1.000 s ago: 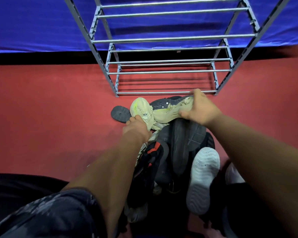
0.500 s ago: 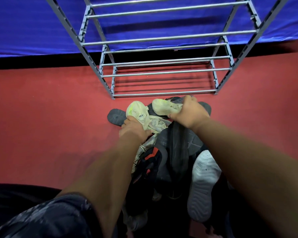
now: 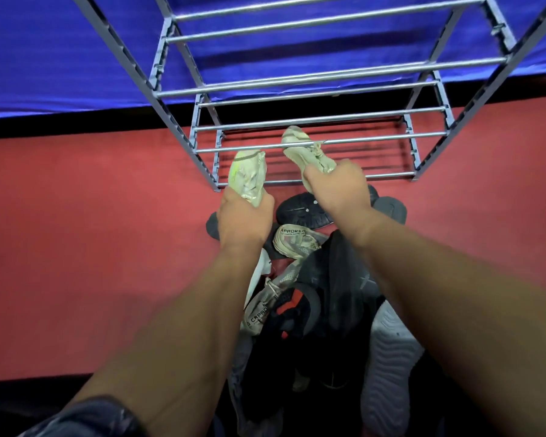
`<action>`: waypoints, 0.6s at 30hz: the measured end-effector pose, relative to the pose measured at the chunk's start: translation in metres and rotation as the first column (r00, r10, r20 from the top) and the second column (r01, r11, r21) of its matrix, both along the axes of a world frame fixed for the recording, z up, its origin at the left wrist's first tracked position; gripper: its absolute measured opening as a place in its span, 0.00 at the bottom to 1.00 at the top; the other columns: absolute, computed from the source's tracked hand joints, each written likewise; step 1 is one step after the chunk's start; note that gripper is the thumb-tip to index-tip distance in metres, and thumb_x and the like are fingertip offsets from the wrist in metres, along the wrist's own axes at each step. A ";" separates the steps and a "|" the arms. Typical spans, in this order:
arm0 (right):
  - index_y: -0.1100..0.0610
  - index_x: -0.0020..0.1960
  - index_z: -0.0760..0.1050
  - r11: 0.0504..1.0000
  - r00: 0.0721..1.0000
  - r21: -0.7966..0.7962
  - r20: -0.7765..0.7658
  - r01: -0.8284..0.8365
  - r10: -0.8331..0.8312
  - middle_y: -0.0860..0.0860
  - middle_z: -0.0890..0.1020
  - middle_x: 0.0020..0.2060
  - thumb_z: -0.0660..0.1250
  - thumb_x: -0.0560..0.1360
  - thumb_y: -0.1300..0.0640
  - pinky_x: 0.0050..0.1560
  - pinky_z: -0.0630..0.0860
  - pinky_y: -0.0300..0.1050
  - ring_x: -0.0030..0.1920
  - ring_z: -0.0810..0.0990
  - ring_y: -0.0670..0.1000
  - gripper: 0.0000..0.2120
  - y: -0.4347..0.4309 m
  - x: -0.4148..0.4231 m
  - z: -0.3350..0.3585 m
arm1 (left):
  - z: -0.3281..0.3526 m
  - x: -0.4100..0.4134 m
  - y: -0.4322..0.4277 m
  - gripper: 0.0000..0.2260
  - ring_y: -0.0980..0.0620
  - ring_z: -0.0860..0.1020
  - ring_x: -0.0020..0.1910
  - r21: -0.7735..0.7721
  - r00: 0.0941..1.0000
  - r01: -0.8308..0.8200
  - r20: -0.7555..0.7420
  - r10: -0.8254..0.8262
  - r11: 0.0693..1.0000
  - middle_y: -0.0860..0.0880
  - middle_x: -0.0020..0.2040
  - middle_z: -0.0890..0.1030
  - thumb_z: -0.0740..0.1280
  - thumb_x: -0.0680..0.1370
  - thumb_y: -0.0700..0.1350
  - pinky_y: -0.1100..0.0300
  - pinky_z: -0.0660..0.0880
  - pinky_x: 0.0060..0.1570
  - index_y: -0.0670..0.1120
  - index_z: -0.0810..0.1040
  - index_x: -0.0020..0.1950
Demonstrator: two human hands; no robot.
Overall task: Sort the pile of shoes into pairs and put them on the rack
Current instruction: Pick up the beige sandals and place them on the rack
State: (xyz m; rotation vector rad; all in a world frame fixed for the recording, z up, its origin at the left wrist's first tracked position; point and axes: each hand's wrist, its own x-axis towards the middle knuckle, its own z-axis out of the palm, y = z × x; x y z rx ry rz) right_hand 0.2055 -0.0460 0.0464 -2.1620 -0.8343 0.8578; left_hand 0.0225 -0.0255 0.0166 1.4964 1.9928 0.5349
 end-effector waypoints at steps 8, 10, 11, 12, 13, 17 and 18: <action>0.56 0.51 0.80 0.998 0.996 0.010 -0.072 -0.056 0.057 0.54 0.81 0.49 0.70 0.74 0.48 0.35 0.69 0.43 0.40 0.78 0.50 0.13 0.023 -0.001 -0.042 | -0.024 -0.007 0.046 0.39 0.35 0.68 0.75 -0.065 0.978 0.198 -0.055 -0.201 0.978 0.37 0.77 0.69 0.61 0.80 0.60 0.38 0.69 0.72 0.38 0.55 0.82; 0.53 0.58 0.80 0.995 0.993 0.047 -0.072 -0.090 0.093 0.53 0.77 0.56 0.71 0.76 0.48 0.45 0.71 0.42 0.47 0.79 0.51 0.14 0.032 -0.002 -0.053 | -0.032 -0.005 0.059 0.37 0.35 0.67 0.75 -0.056 0.981 0.176 -0.075 -0.180 0.983 0.37 0.77 0.69 0.61 0.81 0.58 0.39 0.68 0.73 0.38 0.56 0.82; 0.53 0.62 0.79 0.993 0.992 0.055 -0.069 -0.103 0.107 0.52 0.76 0.57 0.71 0.76 0.48 0.48 0.72 0.43 0.49 0.79 0.52 0.16 0.037 -0.002 -0.059 | -0.035 -0.003 0.066 0.36 0.35 0.67 0.75 -0.047 0.982 0.165 -0.085 -0.168 0.985 0.37 0.77 0.69 0.61 0.81 0.58 0.40 0.68 0.74 0.38 0.56 0.82; 0.54 0.63 0.79 0.992 0.992 0.057 -0.061 -0.110 0.113 0.52 0.75 0.58 0.71 0.77 0.48 0.49 0.73 0.43 0.50 0.79 0.53 0.17 0.043 -0.001 -0.063 | -0.039 -0.001 0.074 0.35 0.36 0.68 0.74 -0.031 0.983 0.159 -0.092 -0.161 0.987 0.37 0.76 0.70 0.61 0.82 0.58 0.40 0.68 0.74 0.38 0.57 0.81; 0.55 0.62 0.78 0.992 0.992 0.063 -0.055 -0.109 0.112 0.52 0.75 0.58 0.71 0.77 0.48 0.50 0.73 0.44 0.50 0.79 0.53 0.17 0.049 0.001 -0.069 | -0.042 0.001 0.081 0.34 0.36 0.68 0.74 -0.013 0.983 0.154 -0.095 -0.155 0.988 0.37 0.75 0.70 0.61 0.82 0.57 0.41 0.68 0.73 0.37 0.58 0.81; 0.51 0.55 0.75 0.994 0.993 0.088 -0.098 -0.061 0.070 0.51 0.78 0.58 0.72 0.77 0.48 0.52 0.72 0.42 0.52 0.80 0.53 0.11 0.078 0.005 -0.087 | -0.054 0.008 0.107 0.29 0.37 0.70 0.69 0.057 0.986 0.143 -0.098 -0.137 0.988 0.38 0.70 0.73 0.60 0.83 0.59 0.42 0.69 0.71 0.37 0.66 0.72; 0.51 0.54 0.76 0.995 0.993 0.087 -0.097 -0.054 0.063 0.51 0.79 0.57 0.72 0.76 0.47 0.52 0.72 0.41 0.51 0.80 0.53 0.11 0.083 0.006 -0.089 | -0.057 0.008 0.113 0.27 0.38 0.71 0.68 0.067 0.984 0.153 -0.107 -0.145 0.986 0.38 0.68 0.73 0.60 0.84 0.59 0.42 0.69 0.70 0.37 0.68 0.69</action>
